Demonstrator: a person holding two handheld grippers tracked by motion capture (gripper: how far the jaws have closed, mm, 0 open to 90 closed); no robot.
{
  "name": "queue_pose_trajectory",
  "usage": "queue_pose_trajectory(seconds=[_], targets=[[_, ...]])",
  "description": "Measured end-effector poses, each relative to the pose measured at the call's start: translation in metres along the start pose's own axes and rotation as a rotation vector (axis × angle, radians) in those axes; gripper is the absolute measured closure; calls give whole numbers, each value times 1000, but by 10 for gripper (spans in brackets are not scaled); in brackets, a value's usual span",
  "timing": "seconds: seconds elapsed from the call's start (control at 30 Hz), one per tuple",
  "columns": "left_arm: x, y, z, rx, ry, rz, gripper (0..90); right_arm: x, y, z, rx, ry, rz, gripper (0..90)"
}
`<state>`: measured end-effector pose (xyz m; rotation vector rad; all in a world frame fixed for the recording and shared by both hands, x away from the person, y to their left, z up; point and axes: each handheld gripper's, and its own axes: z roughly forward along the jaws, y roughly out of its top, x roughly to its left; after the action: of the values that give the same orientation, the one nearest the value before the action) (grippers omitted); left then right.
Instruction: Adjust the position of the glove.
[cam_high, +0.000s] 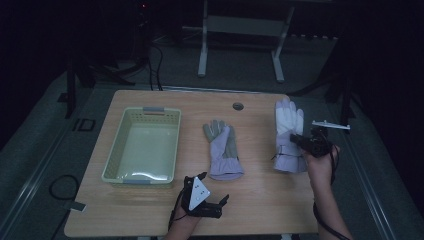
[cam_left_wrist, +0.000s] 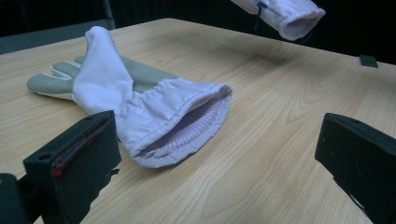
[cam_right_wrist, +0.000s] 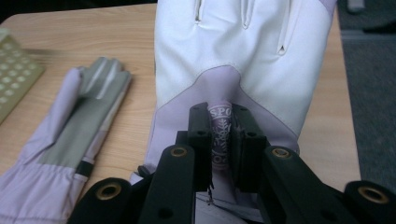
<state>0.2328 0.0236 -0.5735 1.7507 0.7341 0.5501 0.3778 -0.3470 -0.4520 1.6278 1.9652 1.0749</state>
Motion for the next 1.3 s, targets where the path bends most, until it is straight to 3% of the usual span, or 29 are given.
queue_pose_trajectory(seconds=[0.33,0.57,0.77,0.87,0.93,1.1,1.17,1.3], targets=[[0,0,0,3,-2,0,2,-2,-23,48,81,-72,79,792],[0,0,0,4,-5,2,2,-2,-33,79,134,-114,69,744],[0,0,0,4,-6,0,2,-1,-23,69,118,-114,18,606],[0,0,0,4,-5,2,2,-4,-15,59,77,-69,-51,552],[0,0,0,2,-5,-1,2,-8,-10,54,87,-44,-115,516],[0,0,1,5,-2,3,2,-14,-8,51,117,14,-189,467],[0,0,1,5,-2,0,2,-15,-11,55,127,31,-184,467],[0,0,0,6,-2,-1,2,-18,-25,70,166,12,-177,513]])
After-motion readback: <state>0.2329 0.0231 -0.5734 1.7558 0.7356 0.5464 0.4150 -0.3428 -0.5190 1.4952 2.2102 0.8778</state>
